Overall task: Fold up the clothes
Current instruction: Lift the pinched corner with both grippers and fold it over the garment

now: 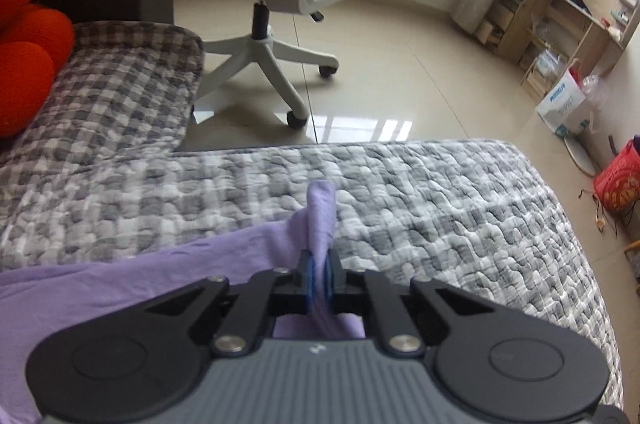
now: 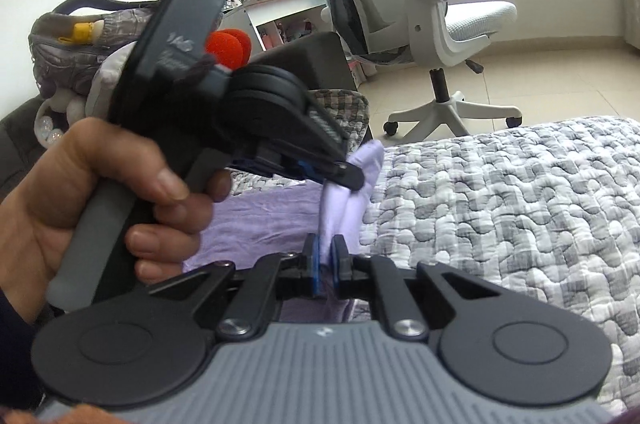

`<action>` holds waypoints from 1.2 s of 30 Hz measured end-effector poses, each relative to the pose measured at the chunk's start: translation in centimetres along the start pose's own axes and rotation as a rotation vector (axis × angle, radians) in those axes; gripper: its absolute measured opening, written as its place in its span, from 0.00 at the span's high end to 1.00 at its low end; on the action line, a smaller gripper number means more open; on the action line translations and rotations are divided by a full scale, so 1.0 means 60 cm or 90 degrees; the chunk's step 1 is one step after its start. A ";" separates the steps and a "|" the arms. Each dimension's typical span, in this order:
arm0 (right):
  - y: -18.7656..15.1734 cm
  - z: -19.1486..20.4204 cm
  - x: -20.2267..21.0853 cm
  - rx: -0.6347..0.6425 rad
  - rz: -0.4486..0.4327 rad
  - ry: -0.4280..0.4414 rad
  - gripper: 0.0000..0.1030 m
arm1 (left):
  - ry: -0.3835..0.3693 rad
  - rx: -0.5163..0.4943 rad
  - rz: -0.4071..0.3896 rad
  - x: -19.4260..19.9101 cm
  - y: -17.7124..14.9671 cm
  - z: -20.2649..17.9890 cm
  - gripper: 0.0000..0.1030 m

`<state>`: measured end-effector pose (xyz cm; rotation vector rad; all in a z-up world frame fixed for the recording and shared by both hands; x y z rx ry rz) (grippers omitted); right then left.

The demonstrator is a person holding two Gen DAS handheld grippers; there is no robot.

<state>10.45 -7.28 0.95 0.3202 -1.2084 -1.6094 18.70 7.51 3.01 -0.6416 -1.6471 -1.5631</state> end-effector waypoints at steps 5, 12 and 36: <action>-0.001 0.025 -0.009 0.021 0.004 0.004 0.91 | -0.024 0.038 -0.024 0.013 -0.009 0.042 0.94; -0.002 0.076 -0.025 0.066 -0.005 0.014 0.91 | -0.043 0.081 -0.064 0.038 -0.026 0.102 0.94; -0.047 0.248 -0.190 0.188 0.074 0.074 0.91 | -0.027 0.180 -0.101 0.058 -0.105 0.372 0.95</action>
Point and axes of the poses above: each gripper's, at about its wrist camera, not at the fingertips, and x roughly against the way its jaws point, z to its left, y to its top, the point moved 2 cm from there along -x, roughly the way its jaws point, and after that the axes turned 13 degrees about y, right-handed, at the moved point
